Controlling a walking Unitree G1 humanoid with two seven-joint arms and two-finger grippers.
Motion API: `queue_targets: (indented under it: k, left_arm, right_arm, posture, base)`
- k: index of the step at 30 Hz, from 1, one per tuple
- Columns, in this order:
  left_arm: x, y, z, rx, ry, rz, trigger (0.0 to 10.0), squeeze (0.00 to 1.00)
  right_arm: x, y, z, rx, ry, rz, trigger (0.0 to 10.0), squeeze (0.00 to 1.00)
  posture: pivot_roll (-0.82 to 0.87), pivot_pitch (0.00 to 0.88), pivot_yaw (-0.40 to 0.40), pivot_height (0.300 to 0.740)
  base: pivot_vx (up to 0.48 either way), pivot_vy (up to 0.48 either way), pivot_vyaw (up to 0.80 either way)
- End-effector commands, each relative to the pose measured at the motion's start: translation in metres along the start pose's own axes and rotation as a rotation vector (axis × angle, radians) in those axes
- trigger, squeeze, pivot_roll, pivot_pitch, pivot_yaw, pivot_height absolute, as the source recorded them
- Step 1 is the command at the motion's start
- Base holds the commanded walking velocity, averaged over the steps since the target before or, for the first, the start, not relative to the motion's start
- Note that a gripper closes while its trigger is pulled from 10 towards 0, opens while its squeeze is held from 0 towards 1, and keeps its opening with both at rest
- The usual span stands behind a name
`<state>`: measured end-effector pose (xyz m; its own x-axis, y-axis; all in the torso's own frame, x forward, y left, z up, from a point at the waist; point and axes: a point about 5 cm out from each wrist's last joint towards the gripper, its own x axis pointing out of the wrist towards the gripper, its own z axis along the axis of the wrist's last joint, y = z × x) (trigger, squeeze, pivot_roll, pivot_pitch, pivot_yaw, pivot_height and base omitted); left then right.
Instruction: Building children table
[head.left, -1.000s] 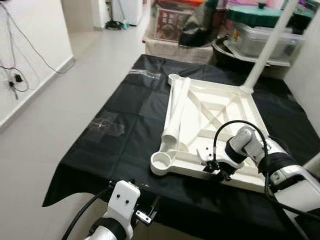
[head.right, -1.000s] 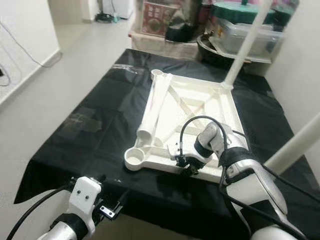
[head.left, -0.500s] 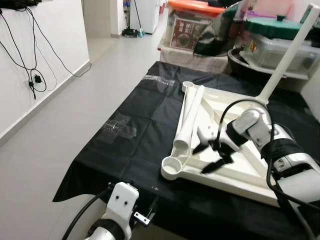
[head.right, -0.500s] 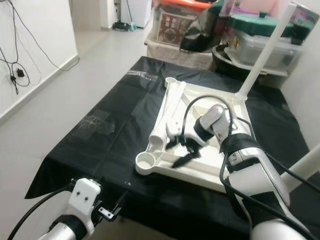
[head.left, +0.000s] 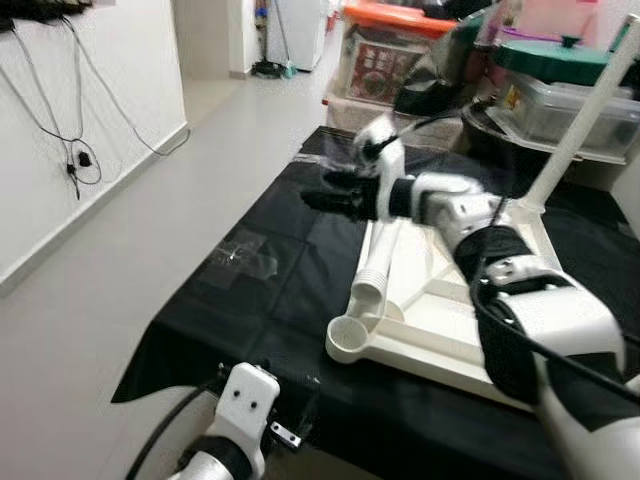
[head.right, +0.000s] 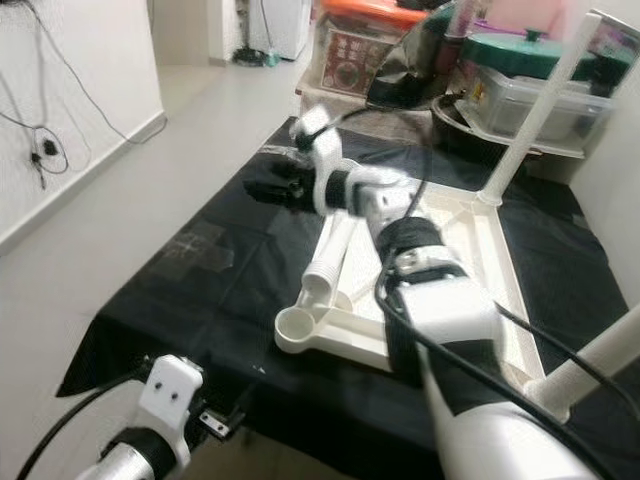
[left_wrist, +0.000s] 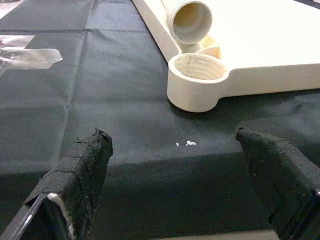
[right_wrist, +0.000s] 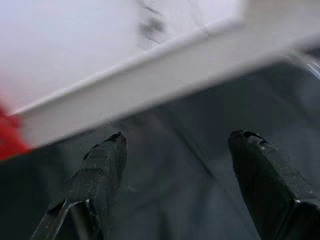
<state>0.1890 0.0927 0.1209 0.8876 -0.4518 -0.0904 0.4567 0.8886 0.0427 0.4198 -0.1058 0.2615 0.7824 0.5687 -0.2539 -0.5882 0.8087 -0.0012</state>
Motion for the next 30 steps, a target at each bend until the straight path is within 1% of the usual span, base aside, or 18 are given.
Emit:
queue_targets:
  k: [1, 4, 5, 7, 9, 10, 13, 15, 16, 17, 18, 20, 21, 23, 24, 25, 26, 30]
  left_arm:
    - [-0.002, -0.005, 0.002, -0.001, -0.001, -0.006, 10.0, 0.00]
    - [-0.003, -0.006, 0.003, -0.003, -0.003, -0.006, 10.0, 0.00]
    - [-0.004, -0.008, 0.005, -0.007, -0.005, -0.005, 10.0, 0.00]
    - [-0.004, -0.008, 0.005, -0.007, -0.005, -0.005, 10.0, 0.00]
    - [-0.007, -0.011, 0.007, -0.017, -0.007, -0.005, 10.0, 0.00]
    - [-0.008, -0.013, 0.007, -0.022, -0.007, -0.006, 10.0, 0.00]
    - [-0.008, -0.013, 0.007, -0.022, -0.007, -0.006, 10.0, 0.00]
    - [-0.008, -0.014, 0.008, -0.026, -0.006, -0.007, 10.0, 0.00]
    - [-0.009, -0.015, 0.008, -0.030, -0.006, -0.008, 10.0, 0.00]
    - [-0.009, -0.015, 0.008, -0.030, -0.006, -0.008, 10.0, 0.00]
    - [-0.010, -0.016, 0.009, -0.033, -0.006, -0.008, 10.0, 0.00]
    - [-0.010, -0.016, 0.009, -0.033, -0.006, -0.008, 10.0, 0.00]
    - [-0.010, -0.017, 0.009, -0.035, -0.006, -0.008, 10.0, 0.00]
    - [-0.010, -0.017, 0.009, -0.035, -0.006, -0.008, 10.0, 0.00]
    - [-0.011, -0.018, 0.010, -0.037, -0.005, -0.006, 10.0, 0.00]
    - [-0.011, -0.018, 0.010, -0.037, -0.005, -0.006, 10.0, 0.00]
    - [-0.012, -0.019, 0.010, -0.041, -0.005, -0.006, 10.0, 0.00]
    - [-0.013, -0.019, 0.010, -0.044, -0.004, -0.006, 10.0, 0.00]
  right_arm:
    - [0.001, -0.004, -0.003, 0.060, 0.013, -0.111, 10.0, 0.00]
    - [0.002, -0.003, -0.005, 0.090, 0.015, -0.142, 10.0, 0.00]
    - [0.003, -0.006, -0.009, 0.143, 0.017, -0.225, 10.0, 0.00]
    - [0.003, -0.006, -0.009, 0.143, 0.017, -0.225, 10.0, 0.00]
    - [0.004, -0.007, -0.016, 0.215, 0.038, -0.342, 10.0, 0.00]
    - [0.006, -0.006, -0.020, 0.254, 0.055, -0.372, 10.0, 0.00]
    - [0.006, -0.006, -0.020, 0.254, 0.055, -0.372, 10.0, 0.00]
    - [0.009, -0.001, -0.024, 0.265, 0.086, -0.389, 10.0, 0.00]
    - [0.011, 0.003, -0.030, 0.279, 0.121, -0.399, 10.0, 0.00]
    - [0.011, 0.003, -0.030, 0.279, 0.121, -0.399, 10.0, 0.00]
    - [0.013, 0.006, -0.039, 0.294, 0.169, -0.413, 10.0, 0.00]
    - [0.013, 0.006, -0.039, 0.294, 0.169, -0.413, 10.0, 0.00]
    - [0.013, 0.007, -0.047, 0.300, 0.211, -0.445, 10.0, 0.00]
    - [0.013, 0.007, -0.047, 0.300, 0.211, -0.445, 10.0, 0.00]
    - [0.013, 0.008, -0.054, 0.297, 0.248, -0.455, 10.0, 0.00]
    - [0.013, 0.008, -0.054, 0.297, 0.248, -0.455, 10.0, 0.00]
    - [0.011, 0.007, -0.062, 0.298, 0.288, -0.474, 10.0, 0.00]
    - [0.010, 0.006, -0.067, 0.303, 0.315, -0.492, 10.0, 0.00]
  posture:
    - [0.19, 0.067, -0.142, 0.740]
    - [0.19, 0.074, -0.144, 0.740]
    - [0.19, 0.092, -0.151, 0.740]
    - [0.19, 0.092, -0.151, 0.740]
    - [0.18, 0.111, -0.155, 0.740]
    - [0.18, 0.115, -0.156, 0.740]
    - [0.18, 0.115, -0.156, 0.740]
    - [0.18, 0.121, -0.157, 0.740]
    - [0.17, 0.126, -0.157, 0.740]
    - [0.17, 0.126, -0.157, 0.740]
    - [0.18, 0.134, -0.162, 0.740]
    - [0.18, 0.134, -0.162, 0.740]
    - [0.18, 0.134, -0.162, 0.740]
    - [0.18, 0.134, -0.162, 0.740]
    - [0.18, 0.142, -0.161, 0.740]
    - [0.18, 0.142, -0.161, 0.740]
    - [0.17, 0.141, -0.162, 0.740]
    - [0.17, 0.141, -0.161, 0.740]
  base:
    - [0.000, 0.000, 0.00]
    - [0.000, 0.000, 0.00]
    - [0.000, 0.000, 0.00]
    - [0.000, 0.000, 0.00]
    - [0.000, 0.000, 0.00]
    - [0.000, 0.000, 0.00]
    - [0.000, 0.000, 0.00]
    - [0.000, 0.000, 0.00]
    - [0.000, 0.000, 0.00]
    - [0.000, 0.000, 0.00]
    - [0.000, 0.000, 0.00]
    - [0.000, 0.000, 0.00]
    - [0.000, 0.000, 0.00]
    - [0.000, 0.000, 0.00]
    - [0.000, 0.000, 0.00]
    - [0.000, 0.000, 0.00]
    - [0.000, 0.000, 0.00]
    - [0.000, 0.000, 0.00]
